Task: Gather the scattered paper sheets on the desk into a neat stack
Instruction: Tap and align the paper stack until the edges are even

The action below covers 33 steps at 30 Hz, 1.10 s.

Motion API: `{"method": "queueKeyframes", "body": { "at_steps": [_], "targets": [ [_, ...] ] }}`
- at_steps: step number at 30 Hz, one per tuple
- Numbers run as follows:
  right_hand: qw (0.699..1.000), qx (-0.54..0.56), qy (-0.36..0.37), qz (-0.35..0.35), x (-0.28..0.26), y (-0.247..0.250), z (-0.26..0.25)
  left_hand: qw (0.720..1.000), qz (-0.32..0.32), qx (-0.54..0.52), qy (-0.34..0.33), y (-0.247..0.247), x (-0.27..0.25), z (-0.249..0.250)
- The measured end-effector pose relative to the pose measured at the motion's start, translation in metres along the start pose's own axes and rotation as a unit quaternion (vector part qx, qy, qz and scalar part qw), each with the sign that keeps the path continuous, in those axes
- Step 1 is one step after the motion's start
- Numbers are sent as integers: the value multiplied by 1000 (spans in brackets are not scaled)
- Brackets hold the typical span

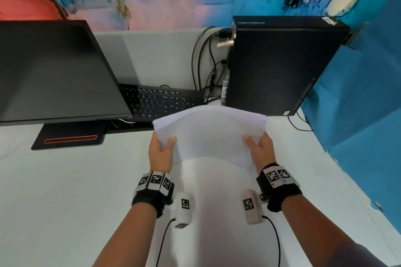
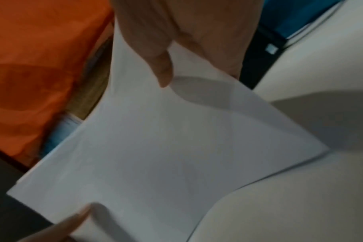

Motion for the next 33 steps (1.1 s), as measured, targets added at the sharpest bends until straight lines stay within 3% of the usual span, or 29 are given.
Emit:
{"method": "queueKeyframes", "body": {
  "at_steps": [4,7,12,17,25,33],
  "targets": [
    [995,86,-42,-26,-6,2,9,996,-66,-51,6,-8,1,6],
    [993,115,-31,10,-6,9,-11,994,-56,-87,-22,-4,6,31],
    [992,96,-54,69,0,12,-34,993,-39,-99,-49,-9,17,58],
    [989,95,-71,90,-2,13,-38,991,-41,-128,0,-12,17,51],
    [992,59,-65,88,-2,13,-40,994,-44,-94,-12,-5,21,56],
    [993,51,-59,85,1,11,-38,988,-59,-144,2,-9,16,55]
  ]
}}
Point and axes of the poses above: each hand's wrist, its own x-axis towards the middle knuckle, its own y-axis out of the back of the hand, z = x × y, the point moved 10 cm from there along x, towards the middle knuckle, and after that the axes turned 6 degrees about -x, right-handed, at the moved point
